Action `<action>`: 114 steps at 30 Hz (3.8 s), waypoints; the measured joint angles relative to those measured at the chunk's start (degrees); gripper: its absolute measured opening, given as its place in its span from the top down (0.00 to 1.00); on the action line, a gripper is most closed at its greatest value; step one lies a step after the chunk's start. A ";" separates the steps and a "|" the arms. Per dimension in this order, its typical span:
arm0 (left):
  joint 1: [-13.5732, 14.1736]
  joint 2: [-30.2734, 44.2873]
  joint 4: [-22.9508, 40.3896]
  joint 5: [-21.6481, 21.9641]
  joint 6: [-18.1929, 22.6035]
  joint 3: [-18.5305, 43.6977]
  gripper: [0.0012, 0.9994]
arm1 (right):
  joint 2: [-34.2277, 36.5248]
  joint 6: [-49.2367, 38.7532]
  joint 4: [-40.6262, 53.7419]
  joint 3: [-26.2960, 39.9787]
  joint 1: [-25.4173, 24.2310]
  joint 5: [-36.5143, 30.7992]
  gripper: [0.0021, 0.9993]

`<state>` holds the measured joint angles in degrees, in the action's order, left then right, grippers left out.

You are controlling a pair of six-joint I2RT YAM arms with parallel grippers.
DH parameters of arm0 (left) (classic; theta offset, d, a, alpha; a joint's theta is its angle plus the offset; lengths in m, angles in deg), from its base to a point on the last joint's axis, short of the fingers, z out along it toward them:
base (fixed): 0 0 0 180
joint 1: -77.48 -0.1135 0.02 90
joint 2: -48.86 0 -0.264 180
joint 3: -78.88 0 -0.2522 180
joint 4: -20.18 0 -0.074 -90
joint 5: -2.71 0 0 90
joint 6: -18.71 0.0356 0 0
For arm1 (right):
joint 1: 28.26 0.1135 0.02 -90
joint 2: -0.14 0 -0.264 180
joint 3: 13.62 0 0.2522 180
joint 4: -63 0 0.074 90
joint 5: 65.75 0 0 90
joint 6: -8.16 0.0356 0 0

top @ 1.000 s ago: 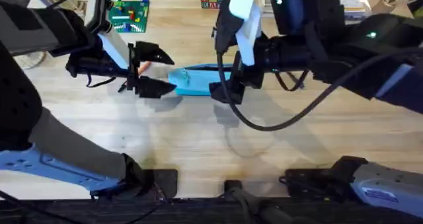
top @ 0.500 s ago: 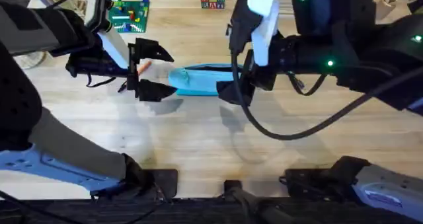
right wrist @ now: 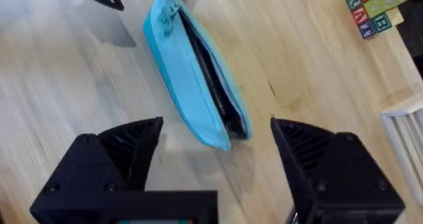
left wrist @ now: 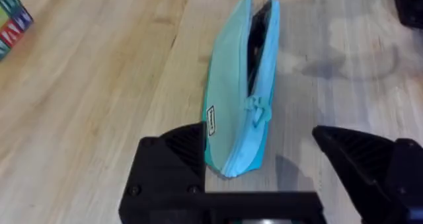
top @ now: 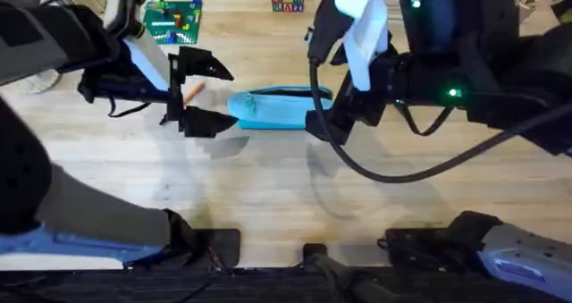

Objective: Unzip the bag, pick up the pens from the table one at a time and place them inside, then zip the bag closed.

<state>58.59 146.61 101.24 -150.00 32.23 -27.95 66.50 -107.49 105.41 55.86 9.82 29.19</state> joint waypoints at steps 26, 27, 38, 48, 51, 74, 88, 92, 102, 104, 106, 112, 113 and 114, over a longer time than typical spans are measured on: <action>0.00 -34.49 1.79 14.47 -38.63 0.00 0.00 | -1.38 0.30 4.44 0.00 -8.79 -5.81 0.90; 0.00 -35.89 1.84 14.86 -40.65 0.00 0.00 | -1.40 0.30 4.44 0.00 -9.87 -5.79 0.96; 0.00 -46.00 3.25 16.08 -52.12 0.00 0.00 | -1.38 -14.15 4.42 0.00 -15.91 7.38 0.97; 0.00 -47.62 5.57 16.27 -53.68 0.00 0.00 | 4.89 -29.62 3.97 0.02 -21.38 22.87 0.97; 0.00 -47.62 5.55 16.27 -53.86 0.00 0.00 | 7.95 -32.25 1.55 0.02 -21.44 25.31 0.97; 0.00 -47.62 5.55 16.27 -53.88 0.00 0.00 | 24.29 -34.67 -3.61 0.04 -21.44 34.59 0.97; 0.00 -47.62 5.55 16.27 -53.88 0.00 0.00 | 28.22 -34.64 -6.30 0.04 -21.46 35.42 0.09; 0.00 -47.62 5.55 16.27 -53.88 0.00 0.00 | 28.22 -34.84 -6.51 0.15 -21.44 35.44 0.00; 0.00 -47.62 5.55 16.27 -53.88 0.00 0.00 | 25.94 -32.50 -6.08 0.15 -21.44 35.37 0.00; 0.00 -47.62 5.55 16.27 -53.88 0.00 0.00 | 20.50 -29.19 -6.02 0.15 -21.44 35.06 0.00; 0.00 -47.62 5.55 16.27 -53.88 0.00 0.00 | 17.50 -27.20 -6.02 0.15 -21.44 34.52 0.00; 0.00 -47.62 5.55 16.27 -53.88 0.00 0.00 | 7.59 -16.95 -5.86 0.15 -21.44 28.34 0.00; 0.00 -47.62 5.55 16.27 -53.88 0.00 0.00 | 6.27 -15.47 -5.67 0.15 -21.44 27.15 0.00; 0.00 -47.62 5.55 16.27 -53.88 0.00 0.00 | 5.11 -14.23 -5.32 0.15 -21.44 26.04 0.00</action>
<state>58.59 98.99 106.80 -133.73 -21.65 -27.95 71.62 -121.71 100.09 56.01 -11.62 55.23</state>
